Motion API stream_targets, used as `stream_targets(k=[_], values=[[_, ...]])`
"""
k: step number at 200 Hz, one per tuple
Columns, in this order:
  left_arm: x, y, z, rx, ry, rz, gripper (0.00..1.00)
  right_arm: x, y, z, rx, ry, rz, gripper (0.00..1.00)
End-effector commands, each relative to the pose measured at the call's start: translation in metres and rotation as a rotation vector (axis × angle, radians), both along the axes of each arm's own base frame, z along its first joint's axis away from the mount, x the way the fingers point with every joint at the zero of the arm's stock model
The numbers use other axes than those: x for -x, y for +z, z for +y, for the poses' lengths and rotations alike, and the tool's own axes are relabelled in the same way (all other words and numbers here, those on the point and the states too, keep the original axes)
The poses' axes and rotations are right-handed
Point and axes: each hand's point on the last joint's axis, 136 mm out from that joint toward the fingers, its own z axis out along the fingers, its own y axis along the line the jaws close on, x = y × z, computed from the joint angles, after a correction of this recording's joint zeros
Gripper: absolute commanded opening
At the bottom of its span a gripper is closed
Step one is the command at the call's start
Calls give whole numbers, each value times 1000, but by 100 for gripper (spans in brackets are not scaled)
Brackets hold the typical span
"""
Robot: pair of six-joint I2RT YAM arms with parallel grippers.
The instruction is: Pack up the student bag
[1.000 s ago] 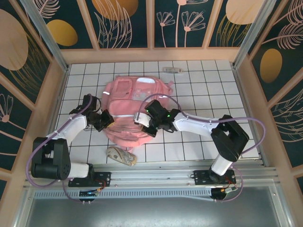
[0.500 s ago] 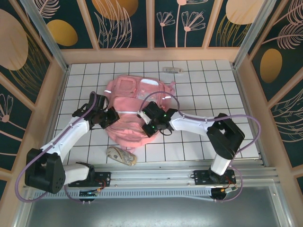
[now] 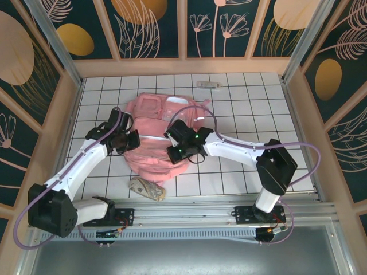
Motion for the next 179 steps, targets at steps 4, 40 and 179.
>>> stream_targets(k=[4, 40, 179], values=[[-4, 19, -11, 84, 1, -71, 0, 13, 12, 36, -74, 13, 86, 0], [-7, 31, -26, 171, 17, -98, 0, 22, 10, 76, -143, 75, 191, 0], [-8, 28, -69, 419, 32, -74, 0, 1, 78, 143, -486, 131, 317, 0]])
